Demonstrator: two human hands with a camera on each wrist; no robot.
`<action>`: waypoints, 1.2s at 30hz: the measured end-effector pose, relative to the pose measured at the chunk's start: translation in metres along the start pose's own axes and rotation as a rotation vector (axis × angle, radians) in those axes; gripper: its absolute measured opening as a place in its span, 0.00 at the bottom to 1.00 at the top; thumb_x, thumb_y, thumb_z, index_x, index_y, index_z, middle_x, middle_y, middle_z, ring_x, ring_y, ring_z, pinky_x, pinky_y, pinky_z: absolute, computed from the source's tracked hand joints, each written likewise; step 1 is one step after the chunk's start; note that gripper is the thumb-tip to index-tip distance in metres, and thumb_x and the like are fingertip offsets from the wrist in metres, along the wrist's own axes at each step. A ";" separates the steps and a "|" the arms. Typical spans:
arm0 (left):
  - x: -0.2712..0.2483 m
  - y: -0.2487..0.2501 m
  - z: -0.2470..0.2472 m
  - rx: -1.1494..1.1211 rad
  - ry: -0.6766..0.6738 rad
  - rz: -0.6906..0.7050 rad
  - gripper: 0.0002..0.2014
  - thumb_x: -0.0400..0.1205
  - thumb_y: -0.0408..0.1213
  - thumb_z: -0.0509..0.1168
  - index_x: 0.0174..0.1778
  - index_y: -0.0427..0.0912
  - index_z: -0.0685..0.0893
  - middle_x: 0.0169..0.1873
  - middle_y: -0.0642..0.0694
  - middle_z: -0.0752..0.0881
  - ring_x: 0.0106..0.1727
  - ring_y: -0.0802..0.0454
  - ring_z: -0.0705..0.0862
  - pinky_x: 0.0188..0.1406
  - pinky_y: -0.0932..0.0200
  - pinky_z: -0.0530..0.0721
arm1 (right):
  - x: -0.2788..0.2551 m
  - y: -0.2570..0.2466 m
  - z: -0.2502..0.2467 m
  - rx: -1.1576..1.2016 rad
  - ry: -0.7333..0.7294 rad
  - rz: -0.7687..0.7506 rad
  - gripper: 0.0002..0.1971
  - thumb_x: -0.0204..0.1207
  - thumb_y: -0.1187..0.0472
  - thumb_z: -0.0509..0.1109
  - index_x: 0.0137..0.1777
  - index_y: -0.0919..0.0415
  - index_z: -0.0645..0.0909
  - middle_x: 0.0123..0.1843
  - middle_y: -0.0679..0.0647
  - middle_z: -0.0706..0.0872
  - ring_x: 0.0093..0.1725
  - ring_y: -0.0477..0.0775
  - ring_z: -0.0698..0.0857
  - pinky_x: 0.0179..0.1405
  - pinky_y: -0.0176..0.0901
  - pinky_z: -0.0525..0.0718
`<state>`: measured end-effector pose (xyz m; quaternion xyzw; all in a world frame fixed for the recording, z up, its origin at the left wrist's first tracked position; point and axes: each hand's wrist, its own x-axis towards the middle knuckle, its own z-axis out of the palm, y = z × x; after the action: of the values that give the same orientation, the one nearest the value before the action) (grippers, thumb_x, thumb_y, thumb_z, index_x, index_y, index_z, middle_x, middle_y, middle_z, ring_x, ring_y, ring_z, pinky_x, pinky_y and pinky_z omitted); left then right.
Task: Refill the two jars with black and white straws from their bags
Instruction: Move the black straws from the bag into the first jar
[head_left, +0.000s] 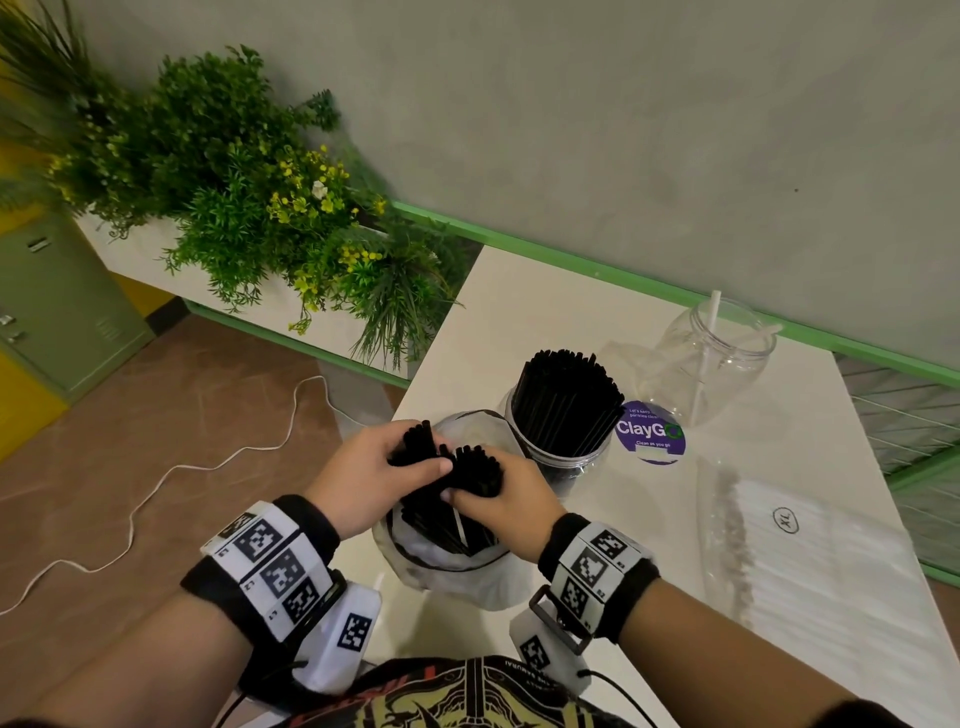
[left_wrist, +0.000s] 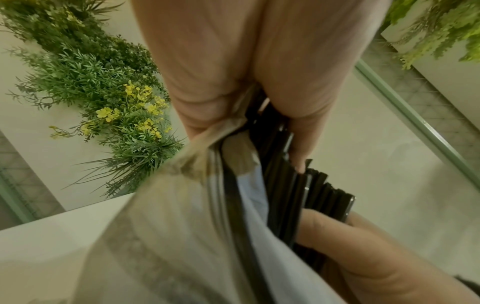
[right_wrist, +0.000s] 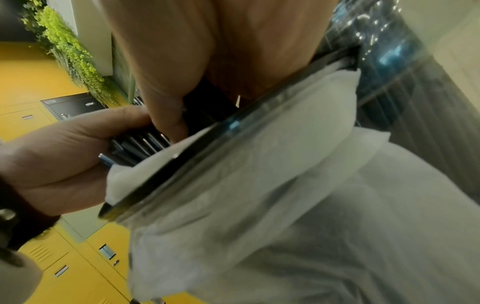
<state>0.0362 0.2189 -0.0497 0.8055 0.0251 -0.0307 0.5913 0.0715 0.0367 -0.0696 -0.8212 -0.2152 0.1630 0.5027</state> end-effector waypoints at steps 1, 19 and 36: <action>0.000 0.000 0.001 0.004 0.012 -0.002 0.05 0.76 0.36 0.74 0.42 0.52 0.89 0.42 0.50 0.91 0.48 0.55 0.88 0.57 0.50 0.85 | 0.000 0.001 -0.001 0.006 0.015 0.001 0.06 0.71 0.62 0.77 0.44 0.60 0.82 0.38 0.55 0.86 0.38 0.45 0.82 0.44 0.48 0.82; 0.009 0.001 0.003 -0.012 0.018 -0.021 0.07 0.70 0.51 0.70 0.42 0.58 0.88 0.40 0.53 0.90 0.46 0.57 0.87 0.54 0.51 0.83 | 0.000 -0.008 -0.021 0.161 0.281 -0.179 0.32 0.76 0.75 0.67 0.67 0.36 0.69 0.49 0.52 0.85 0.49 0.47 0.89 0.56 0.33 0.82; 0.010 0.007 0.005 0.050 0.034 -0.024 0.06 0.78 0.38 0.72 0.42 0.57 0.88 0.41 0.52 0.91 0.49 0.56 0.88 0.56 0.50 0.84 | 0.004 0.003 -0.003 -0.049 0.234 -0.387 0.22 0.68 0.76 0.70 0.60 0.56 0.79 0.55 0.48 0.83 0.60 0.46 0.81 0.64 0.37 0.76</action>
<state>0.0462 0.2120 -0.0458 0.8201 0.0442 -0.0246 0.5700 0.0770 0.0360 -0.0712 -0.7900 -0.3128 -0.0381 0.5259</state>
